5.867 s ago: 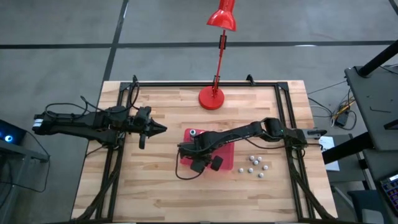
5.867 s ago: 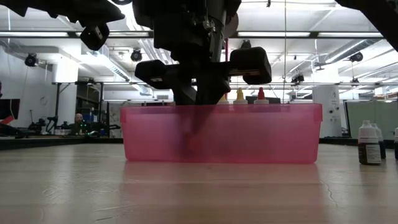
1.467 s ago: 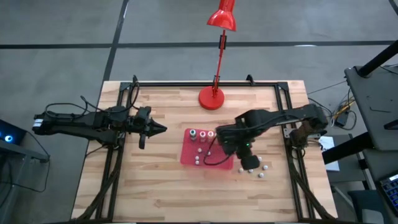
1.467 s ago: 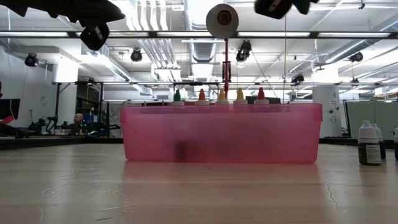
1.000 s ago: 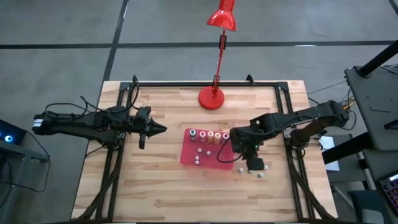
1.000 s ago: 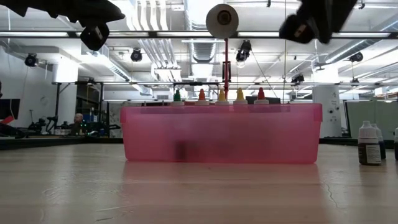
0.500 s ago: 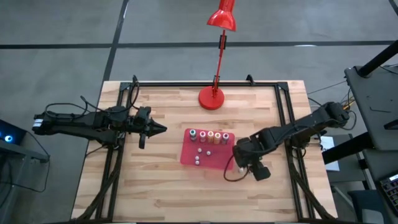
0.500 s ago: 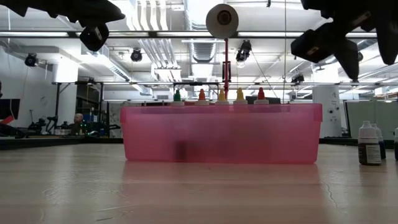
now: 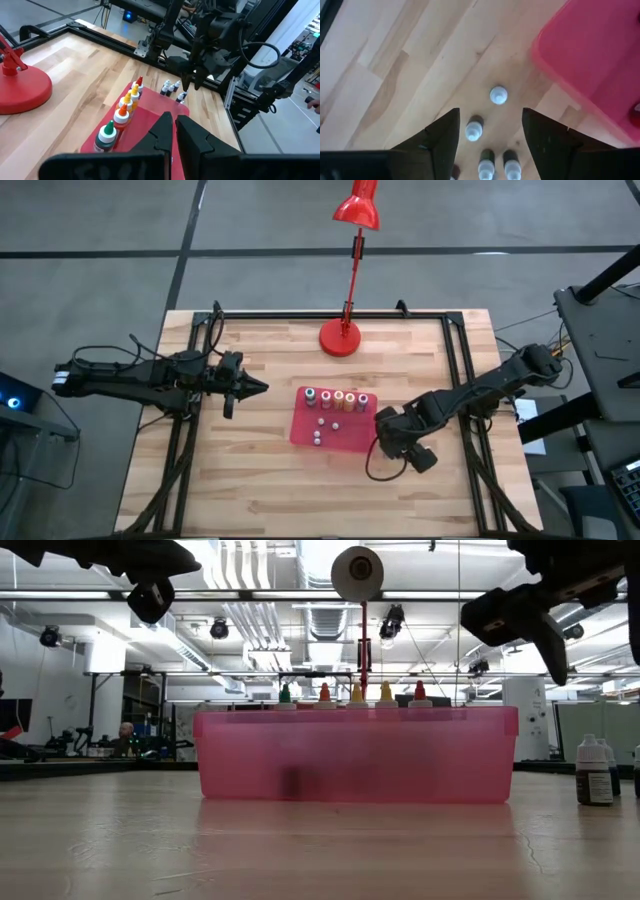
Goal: Pick & Place food coloring
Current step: Put the small green food coloring bottle into the red bin
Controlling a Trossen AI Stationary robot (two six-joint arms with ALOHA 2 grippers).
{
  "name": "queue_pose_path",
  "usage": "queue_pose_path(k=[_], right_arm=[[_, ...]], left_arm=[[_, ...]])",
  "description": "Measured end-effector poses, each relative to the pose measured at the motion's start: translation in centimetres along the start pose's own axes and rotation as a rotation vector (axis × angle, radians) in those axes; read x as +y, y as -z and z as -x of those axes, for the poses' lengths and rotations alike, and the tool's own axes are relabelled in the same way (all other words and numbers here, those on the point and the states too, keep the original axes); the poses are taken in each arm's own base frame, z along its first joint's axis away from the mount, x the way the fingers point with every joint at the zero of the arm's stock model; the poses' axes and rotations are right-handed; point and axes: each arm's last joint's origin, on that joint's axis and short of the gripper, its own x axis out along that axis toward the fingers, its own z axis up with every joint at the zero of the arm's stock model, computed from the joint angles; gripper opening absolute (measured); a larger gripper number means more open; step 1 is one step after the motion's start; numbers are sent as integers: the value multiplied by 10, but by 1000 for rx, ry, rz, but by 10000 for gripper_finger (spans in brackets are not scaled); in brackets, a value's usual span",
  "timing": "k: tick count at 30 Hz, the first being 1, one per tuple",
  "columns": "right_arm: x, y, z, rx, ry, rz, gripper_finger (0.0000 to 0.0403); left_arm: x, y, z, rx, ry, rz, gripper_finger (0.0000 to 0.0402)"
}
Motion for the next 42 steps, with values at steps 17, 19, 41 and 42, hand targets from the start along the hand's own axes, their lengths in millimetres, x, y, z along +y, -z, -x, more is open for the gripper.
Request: queue_pose_path(k=[17,19,41,42], right_arm=[[-3,9,-26,-62,8,-48,208],[-4,11,-28,-55,8,-50,207],[-12,7,-67,54,2,-122,190],[-12,7,-67,53,2,-122,187]], left_arm=[[0,0,0,-6,-14,0,0],[0,0,0,-6,-14,0,0],[0,0,0,-6,-14,18,0],[0,0,0,-6,-14,18,0]])
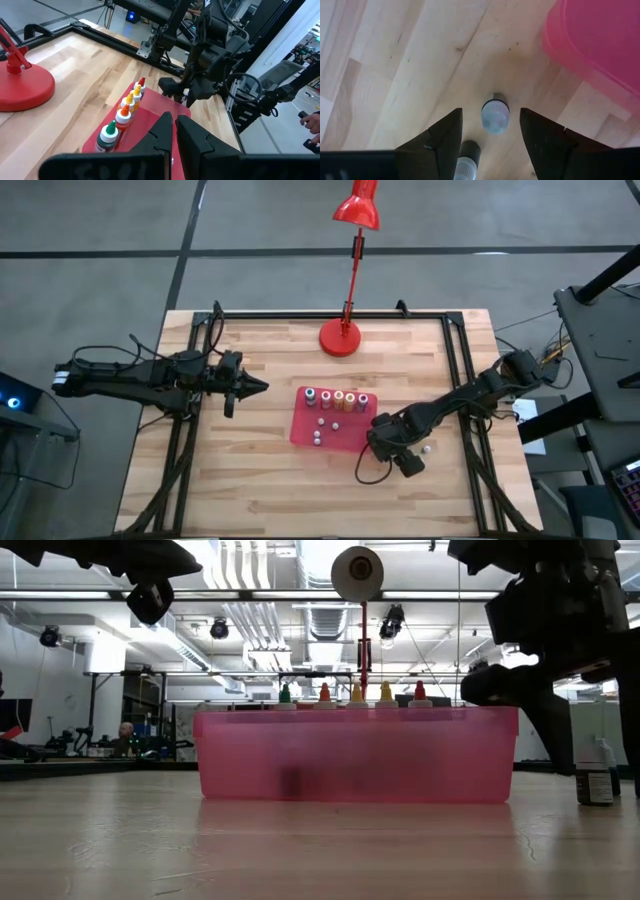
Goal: Pick & Place food coloring
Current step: Put the small green food coloring bottle into the red bin
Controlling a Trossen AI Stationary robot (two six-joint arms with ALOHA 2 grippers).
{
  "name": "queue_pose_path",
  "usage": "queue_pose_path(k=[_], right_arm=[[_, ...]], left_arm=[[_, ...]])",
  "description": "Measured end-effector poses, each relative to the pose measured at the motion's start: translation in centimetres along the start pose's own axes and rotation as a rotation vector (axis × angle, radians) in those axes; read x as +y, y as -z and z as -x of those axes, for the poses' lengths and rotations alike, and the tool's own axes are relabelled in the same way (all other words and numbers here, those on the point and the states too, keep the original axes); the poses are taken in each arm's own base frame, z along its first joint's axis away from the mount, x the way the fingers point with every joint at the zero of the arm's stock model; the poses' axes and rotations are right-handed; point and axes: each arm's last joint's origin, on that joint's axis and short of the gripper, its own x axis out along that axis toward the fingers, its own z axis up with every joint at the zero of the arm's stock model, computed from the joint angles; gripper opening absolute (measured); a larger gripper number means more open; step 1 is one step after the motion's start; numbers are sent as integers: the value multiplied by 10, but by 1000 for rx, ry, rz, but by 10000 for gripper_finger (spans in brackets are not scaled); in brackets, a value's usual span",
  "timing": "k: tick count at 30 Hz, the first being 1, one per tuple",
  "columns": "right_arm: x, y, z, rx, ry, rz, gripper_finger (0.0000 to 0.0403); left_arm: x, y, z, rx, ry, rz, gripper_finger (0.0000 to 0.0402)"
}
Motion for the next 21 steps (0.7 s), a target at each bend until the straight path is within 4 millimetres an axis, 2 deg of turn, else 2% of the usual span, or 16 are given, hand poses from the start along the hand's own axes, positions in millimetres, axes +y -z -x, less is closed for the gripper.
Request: queue_pose_path(k=[10,21], right_arm=[[0,-1,1,-8,1,1,163],[0,-2,1,-19,2,7,114]], left_arm=[[0,0,0,0,1,0,0],[0,0,0,0,1,4,0]])
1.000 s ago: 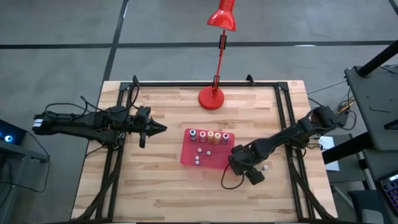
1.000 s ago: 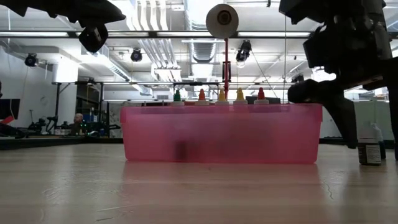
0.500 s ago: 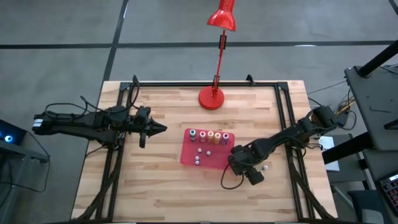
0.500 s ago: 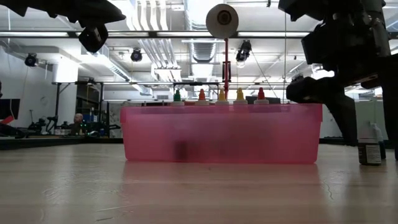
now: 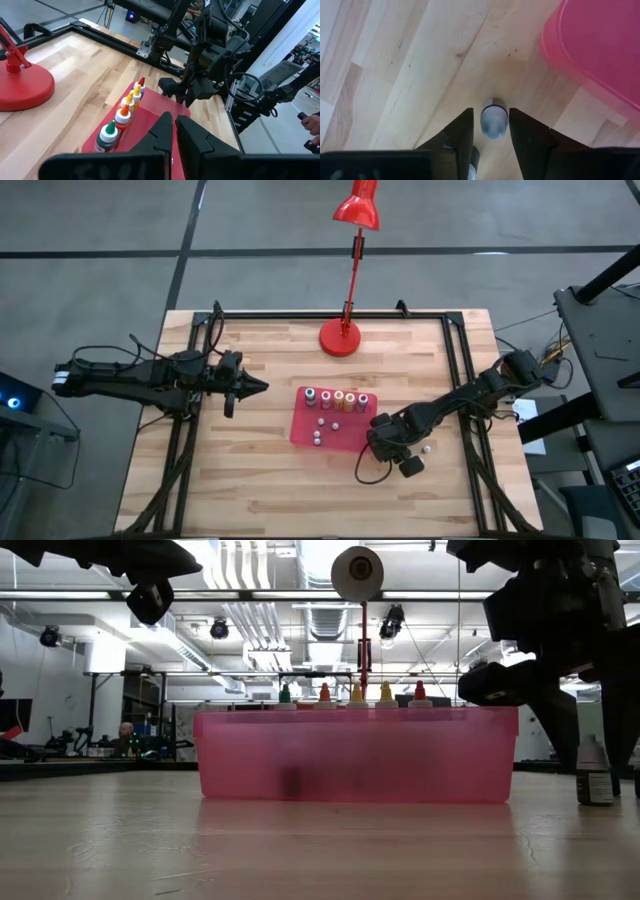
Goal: Pick & Place food coloring
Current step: Put the small green food coloring bottle into the red bin
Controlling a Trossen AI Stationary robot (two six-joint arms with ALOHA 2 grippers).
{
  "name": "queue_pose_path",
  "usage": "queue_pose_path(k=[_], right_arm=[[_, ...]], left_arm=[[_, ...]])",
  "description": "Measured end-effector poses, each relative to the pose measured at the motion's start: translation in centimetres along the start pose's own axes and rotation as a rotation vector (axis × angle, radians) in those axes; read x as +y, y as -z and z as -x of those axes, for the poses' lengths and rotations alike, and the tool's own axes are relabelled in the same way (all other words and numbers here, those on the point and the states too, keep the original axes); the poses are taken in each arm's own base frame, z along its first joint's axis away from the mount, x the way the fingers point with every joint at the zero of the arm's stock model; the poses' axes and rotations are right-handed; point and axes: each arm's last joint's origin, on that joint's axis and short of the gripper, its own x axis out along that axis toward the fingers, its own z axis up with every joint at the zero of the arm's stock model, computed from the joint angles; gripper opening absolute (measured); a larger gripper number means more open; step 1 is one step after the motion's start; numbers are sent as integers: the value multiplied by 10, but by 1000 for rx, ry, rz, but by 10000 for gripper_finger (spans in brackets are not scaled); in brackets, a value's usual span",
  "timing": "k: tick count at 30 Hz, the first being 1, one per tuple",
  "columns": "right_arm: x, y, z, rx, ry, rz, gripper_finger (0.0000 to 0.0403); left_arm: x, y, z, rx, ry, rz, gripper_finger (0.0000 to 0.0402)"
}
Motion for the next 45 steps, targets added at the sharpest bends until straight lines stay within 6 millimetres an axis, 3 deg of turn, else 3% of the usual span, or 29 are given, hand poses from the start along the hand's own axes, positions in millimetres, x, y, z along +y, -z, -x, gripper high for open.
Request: queue_pose_path(k=[10,17,25,30,35,45], right_arm=[[0,0,0,-2,0,-4,64],[1,0,4,15,-11,-47,60],[7,-19,44,65,-16,-39,60],[7,-41,72,-25,-6,22,60],[-7,-60,96,-124,18,-13,60],[-37,-86,111,-149,54,30,59]], left_arm=[[0,0,0,0,1,8,0],[0,0,0,0,1,20,0],[0,0,0,0,1,20,0],[0,0,0,0,1,17,0],[0,0,0,1,1,15,0],[0,0,0,-1,1,15,0]])
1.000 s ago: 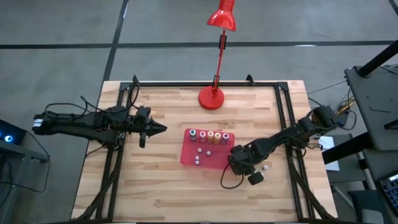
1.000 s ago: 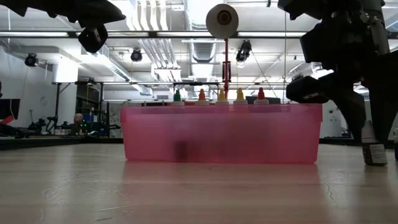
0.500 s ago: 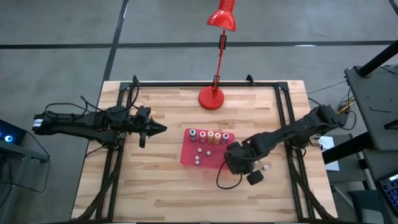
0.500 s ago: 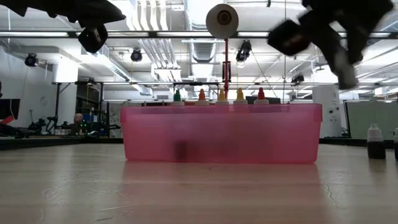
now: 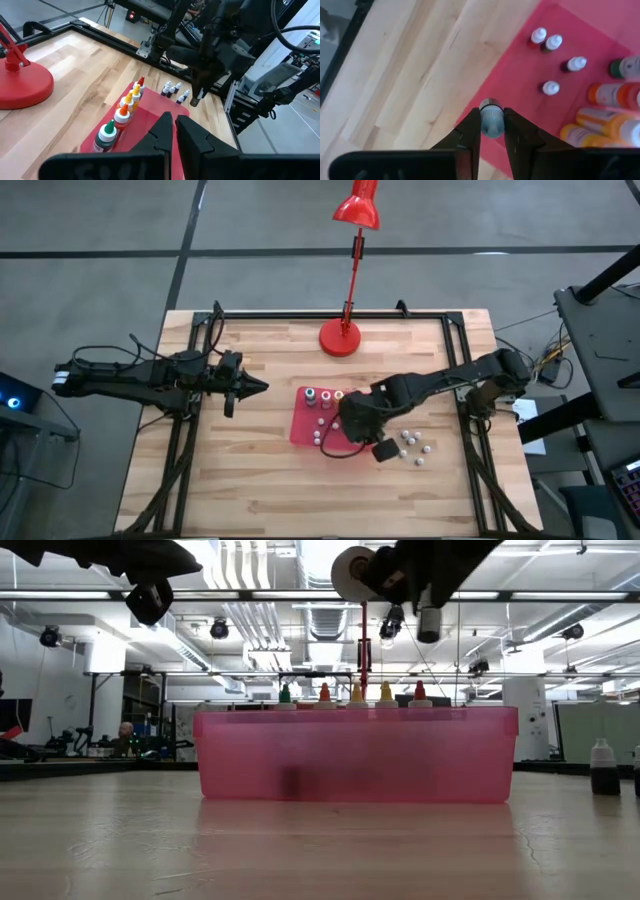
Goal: Pick & Place food coloring
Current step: Put the small green food coloring bottle into the red bin
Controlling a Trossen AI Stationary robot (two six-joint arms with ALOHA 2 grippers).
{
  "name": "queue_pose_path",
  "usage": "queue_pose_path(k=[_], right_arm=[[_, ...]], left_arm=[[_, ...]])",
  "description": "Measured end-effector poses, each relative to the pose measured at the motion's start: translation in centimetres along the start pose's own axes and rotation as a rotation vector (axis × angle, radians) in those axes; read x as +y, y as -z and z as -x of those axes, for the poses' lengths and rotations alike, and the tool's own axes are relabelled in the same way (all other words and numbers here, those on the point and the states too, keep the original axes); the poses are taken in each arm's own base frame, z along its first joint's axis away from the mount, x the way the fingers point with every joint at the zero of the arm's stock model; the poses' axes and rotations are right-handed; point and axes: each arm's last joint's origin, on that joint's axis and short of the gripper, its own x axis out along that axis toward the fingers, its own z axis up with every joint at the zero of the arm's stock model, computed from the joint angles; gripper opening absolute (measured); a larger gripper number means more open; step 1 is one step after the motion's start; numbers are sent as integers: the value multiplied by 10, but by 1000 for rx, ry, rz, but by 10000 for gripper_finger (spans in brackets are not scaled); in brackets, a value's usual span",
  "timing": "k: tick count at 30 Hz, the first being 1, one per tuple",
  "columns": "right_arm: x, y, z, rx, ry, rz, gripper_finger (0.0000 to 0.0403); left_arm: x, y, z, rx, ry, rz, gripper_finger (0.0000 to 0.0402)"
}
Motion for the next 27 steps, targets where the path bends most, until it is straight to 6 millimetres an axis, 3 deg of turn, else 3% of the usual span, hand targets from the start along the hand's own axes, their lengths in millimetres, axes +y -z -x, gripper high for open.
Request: queue_pose_path(k=[9,27], right_arm=[[-23,-21,-11,-8,17,84,59],[-58,-60,-70,152,39,51,59]], left_arm=[[0,0,0,0,0,0,0],[0,0,0,-2,1,-38,0]])
